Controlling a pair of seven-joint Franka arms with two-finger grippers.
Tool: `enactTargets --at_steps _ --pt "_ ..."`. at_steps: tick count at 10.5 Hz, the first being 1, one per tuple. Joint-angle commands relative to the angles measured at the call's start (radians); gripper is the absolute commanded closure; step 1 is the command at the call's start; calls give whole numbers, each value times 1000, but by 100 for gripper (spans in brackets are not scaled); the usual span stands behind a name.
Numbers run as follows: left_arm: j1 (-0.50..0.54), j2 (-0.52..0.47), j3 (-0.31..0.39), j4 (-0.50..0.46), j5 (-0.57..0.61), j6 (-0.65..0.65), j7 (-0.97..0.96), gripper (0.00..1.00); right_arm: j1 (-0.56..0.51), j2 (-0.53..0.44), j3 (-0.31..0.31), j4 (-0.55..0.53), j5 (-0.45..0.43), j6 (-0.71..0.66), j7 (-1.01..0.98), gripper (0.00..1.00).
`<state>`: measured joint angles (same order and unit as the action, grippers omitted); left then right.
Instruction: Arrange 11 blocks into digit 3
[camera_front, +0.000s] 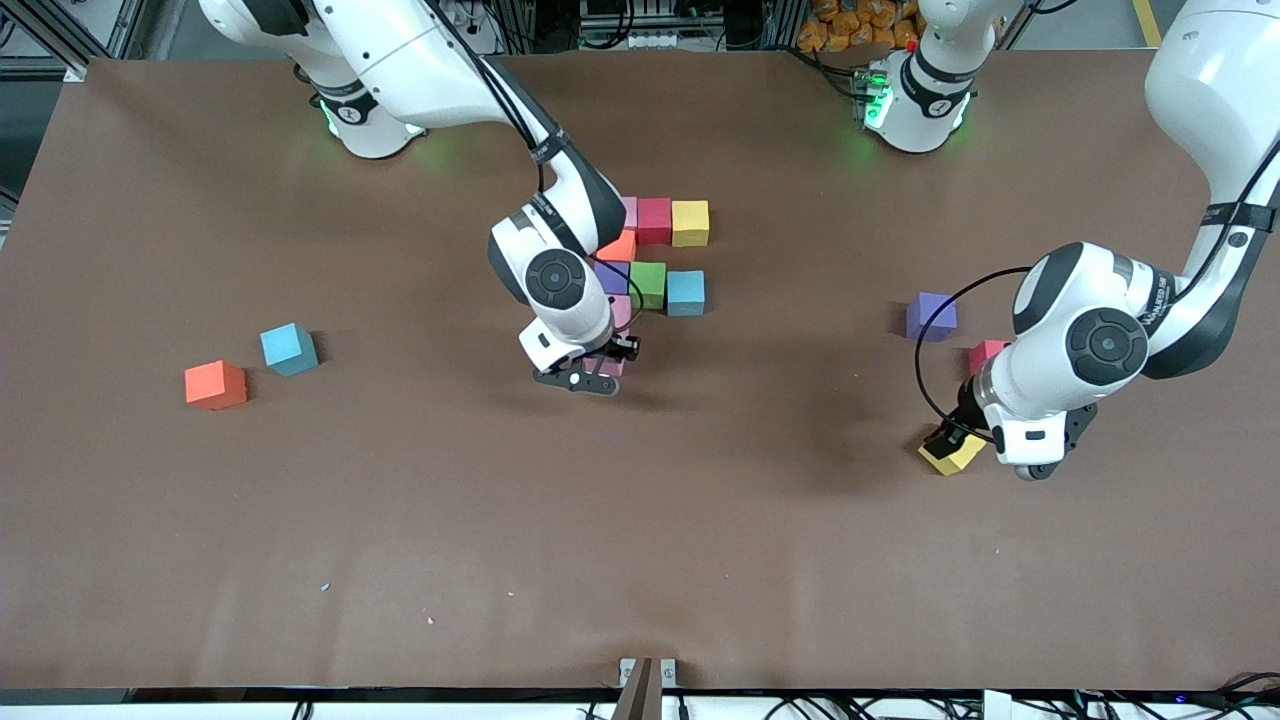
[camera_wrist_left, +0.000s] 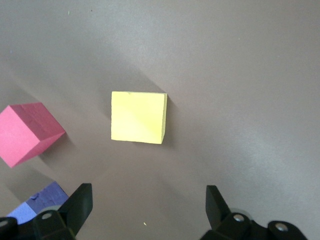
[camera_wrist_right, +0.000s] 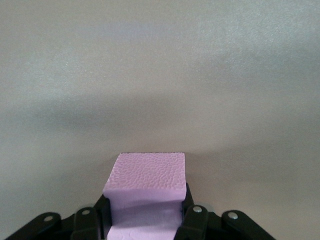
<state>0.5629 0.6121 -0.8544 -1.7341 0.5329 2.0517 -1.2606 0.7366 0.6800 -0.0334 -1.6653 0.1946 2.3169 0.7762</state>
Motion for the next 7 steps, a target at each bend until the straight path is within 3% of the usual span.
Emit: enactTargets --at_steps 1,2,3,7 --pt "-6 6 11 24 1 -22 56 0 12 15 7 -13 -15 -7 26 32" --pt "-6 6 11 25 -2 -21 58 0 12 15 7 -13 -15 -7 26 19" --pt "-11 6 11 25 4 -21 59 0 12 15 7 -13 -15 -7 29 0" --pt "-8 6 11 42 3 -21 67 0 -2 6 6 -5 -14 -14 17 0"
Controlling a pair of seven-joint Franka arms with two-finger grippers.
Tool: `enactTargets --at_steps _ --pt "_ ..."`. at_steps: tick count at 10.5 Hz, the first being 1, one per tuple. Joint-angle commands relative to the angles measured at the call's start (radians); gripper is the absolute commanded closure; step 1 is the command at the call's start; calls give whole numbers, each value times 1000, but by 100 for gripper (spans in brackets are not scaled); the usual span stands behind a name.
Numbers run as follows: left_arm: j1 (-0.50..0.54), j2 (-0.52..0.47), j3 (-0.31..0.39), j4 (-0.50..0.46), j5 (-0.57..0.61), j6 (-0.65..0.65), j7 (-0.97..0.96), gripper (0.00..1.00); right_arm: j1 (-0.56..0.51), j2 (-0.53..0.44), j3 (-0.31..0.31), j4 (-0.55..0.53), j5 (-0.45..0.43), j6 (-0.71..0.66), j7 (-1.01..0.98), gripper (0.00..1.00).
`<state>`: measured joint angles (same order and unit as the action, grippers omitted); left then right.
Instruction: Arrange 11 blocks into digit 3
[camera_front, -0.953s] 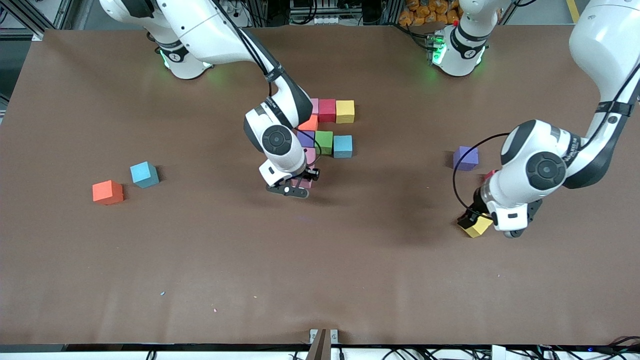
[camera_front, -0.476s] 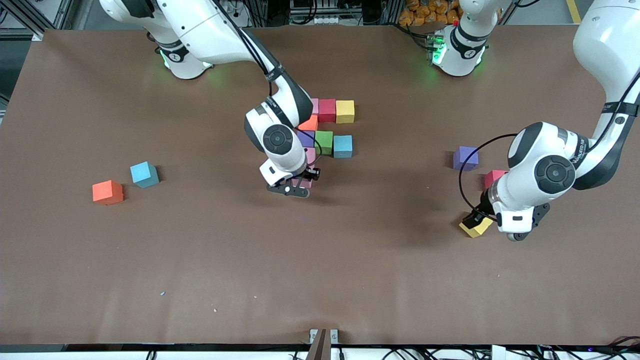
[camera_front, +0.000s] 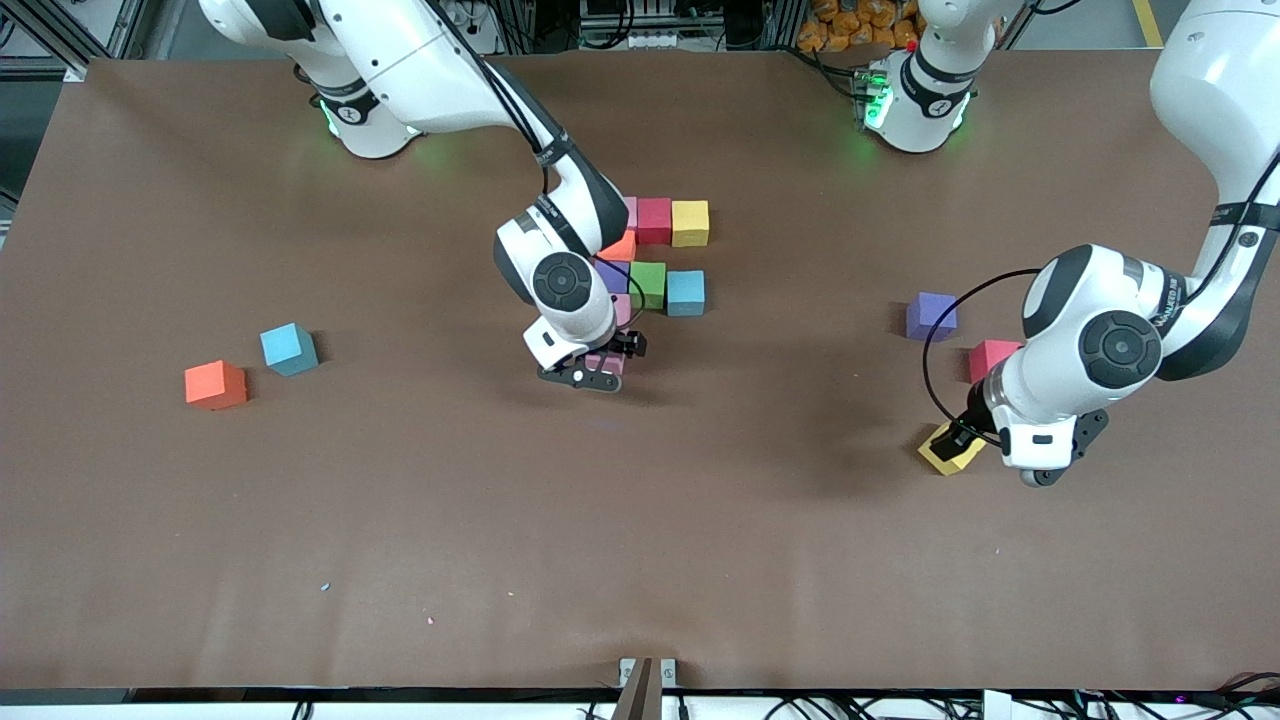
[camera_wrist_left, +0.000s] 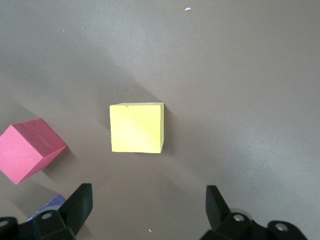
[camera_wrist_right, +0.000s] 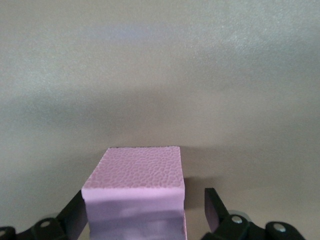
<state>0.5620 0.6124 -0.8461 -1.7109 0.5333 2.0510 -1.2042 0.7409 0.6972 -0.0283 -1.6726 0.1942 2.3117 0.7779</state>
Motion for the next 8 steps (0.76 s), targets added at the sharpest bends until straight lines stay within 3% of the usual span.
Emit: enactTargets --at_steps 1,8 --pt "8 12 4 19 -9 -20 12 0 -9 -15 1 14 -9 -29 15 0" --pt "3 102 10 76 -76 -19 81 0 -47 -33 -10 135 48 -234 -62 0"
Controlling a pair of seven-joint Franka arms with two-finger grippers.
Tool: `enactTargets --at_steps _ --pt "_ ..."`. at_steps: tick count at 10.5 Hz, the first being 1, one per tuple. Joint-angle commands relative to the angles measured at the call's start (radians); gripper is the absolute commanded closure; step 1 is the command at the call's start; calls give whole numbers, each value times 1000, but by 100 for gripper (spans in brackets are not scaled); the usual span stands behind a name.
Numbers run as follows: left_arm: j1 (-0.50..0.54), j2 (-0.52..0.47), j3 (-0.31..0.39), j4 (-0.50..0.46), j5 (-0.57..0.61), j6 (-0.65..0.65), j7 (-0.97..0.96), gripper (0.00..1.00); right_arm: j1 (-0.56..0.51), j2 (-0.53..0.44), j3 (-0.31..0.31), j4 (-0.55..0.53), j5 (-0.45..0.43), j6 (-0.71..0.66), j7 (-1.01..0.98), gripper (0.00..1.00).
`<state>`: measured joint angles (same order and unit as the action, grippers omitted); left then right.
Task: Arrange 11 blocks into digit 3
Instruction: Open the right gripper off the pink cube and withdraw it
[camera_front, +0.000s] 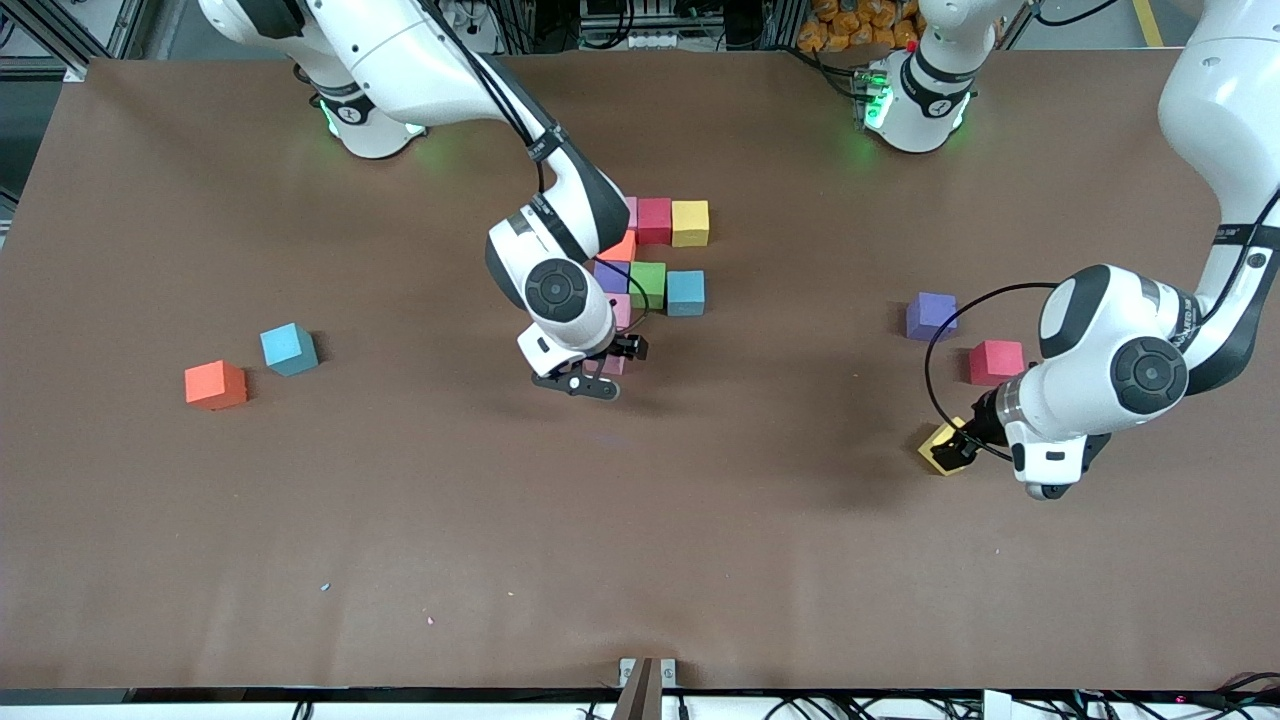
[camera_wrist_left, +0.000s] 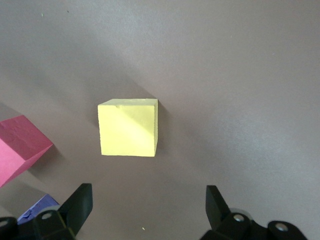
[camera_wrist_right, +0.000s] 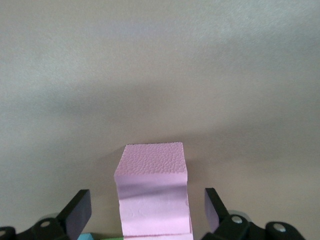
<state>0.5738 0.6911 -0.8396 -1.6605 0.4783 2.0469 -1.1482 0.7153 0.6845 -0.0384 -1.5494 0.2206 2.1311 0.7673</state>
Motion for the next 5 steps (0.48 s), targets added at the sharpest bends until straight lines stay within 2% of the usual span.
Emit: enactTargets --at_steps 1,3,5 --pt "-20 27 5 27 -21 -13 25 0 -31 -31 -18 12 22 -83 -118 0" --pt "-34 28 11 31 -21 -11 27 0 -66 -71 -53 -6 11 -155 -298 0" --pt "-48 28 39 35 -23 -11 60 0 -101 -117 -119 -47 8 -210 -588 0"
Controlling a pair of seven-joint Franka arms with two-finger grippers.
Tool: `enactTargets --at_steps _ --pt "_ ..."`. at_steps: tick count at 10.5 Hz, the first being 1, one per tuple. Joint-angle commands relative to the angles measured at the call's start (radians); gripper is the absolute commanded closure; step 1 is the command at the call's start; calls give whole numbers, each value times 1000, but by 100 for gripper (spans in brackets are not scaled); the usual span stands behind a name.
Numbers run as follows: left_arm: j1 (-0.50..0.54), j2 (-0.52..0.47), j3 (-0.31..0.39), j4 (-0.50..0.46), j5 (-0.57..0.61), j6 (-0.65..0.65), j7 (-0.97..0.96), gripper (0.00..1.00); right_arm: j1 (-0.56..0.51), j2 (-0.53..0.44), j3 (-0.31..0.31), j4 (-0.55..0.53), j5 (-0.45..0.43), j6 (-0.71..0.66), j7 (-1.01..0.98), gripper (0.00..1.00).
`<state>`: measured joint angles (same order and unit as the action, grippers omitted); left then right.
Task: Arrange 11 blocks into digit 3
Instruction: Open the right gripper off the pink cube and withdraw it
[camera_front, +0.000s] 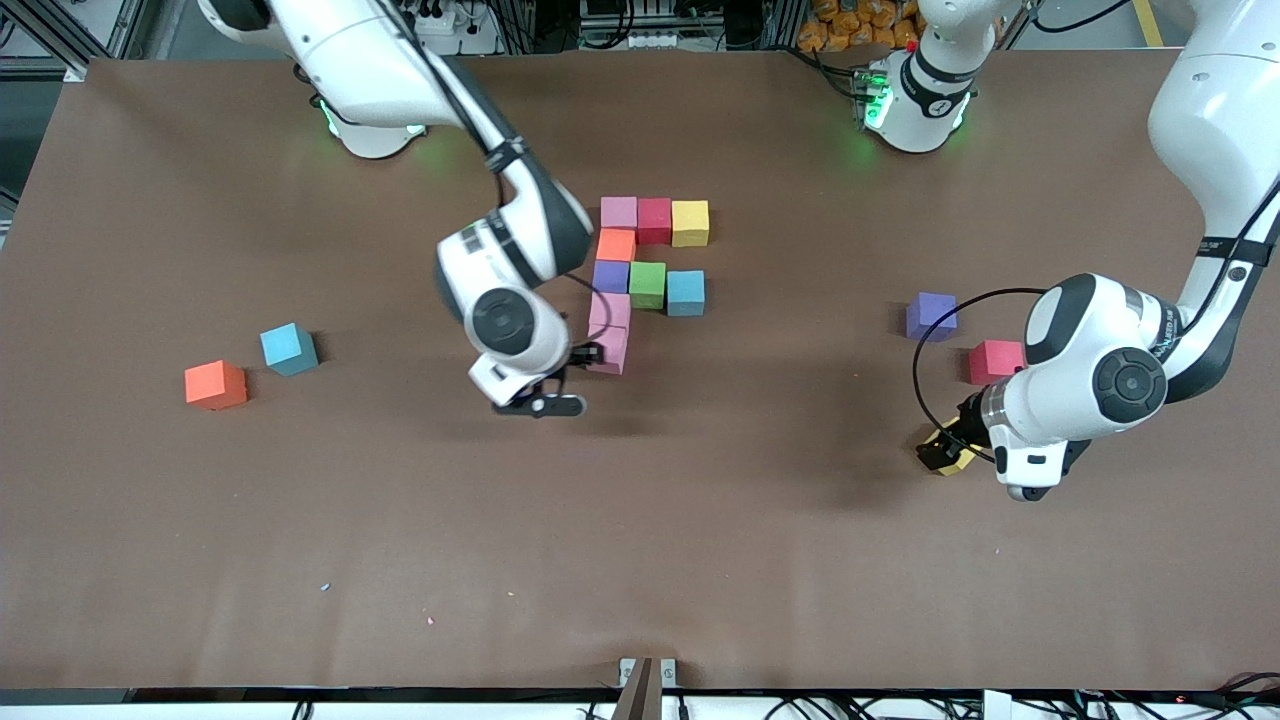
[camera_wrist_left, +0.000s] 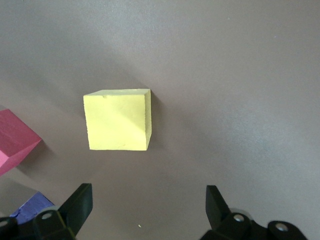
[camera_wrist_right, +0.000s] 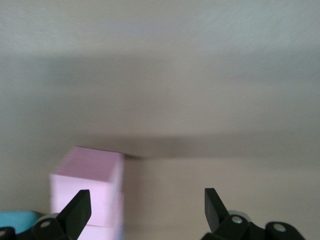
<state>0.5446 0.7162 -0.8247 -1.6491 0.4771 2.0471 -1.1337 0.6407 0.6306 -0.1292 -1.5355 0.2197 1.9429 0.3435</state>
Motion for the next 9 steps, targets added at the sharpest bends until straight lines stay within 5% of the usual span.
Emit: enactTargets --at_steps 1,5,9 --pt "-18 3 24 26 -20 -12 49 0 -65 -98 -33 -92 7 -22 -263 0" --pt "-37 3 47 28 -14 -10 61 0 -214 -233 -56 -141 -117 -74 -501 0" --pt "-41 3 64 28 50 -4 64 0 -340 -362 -131 -137 -125 -183 -556 0"
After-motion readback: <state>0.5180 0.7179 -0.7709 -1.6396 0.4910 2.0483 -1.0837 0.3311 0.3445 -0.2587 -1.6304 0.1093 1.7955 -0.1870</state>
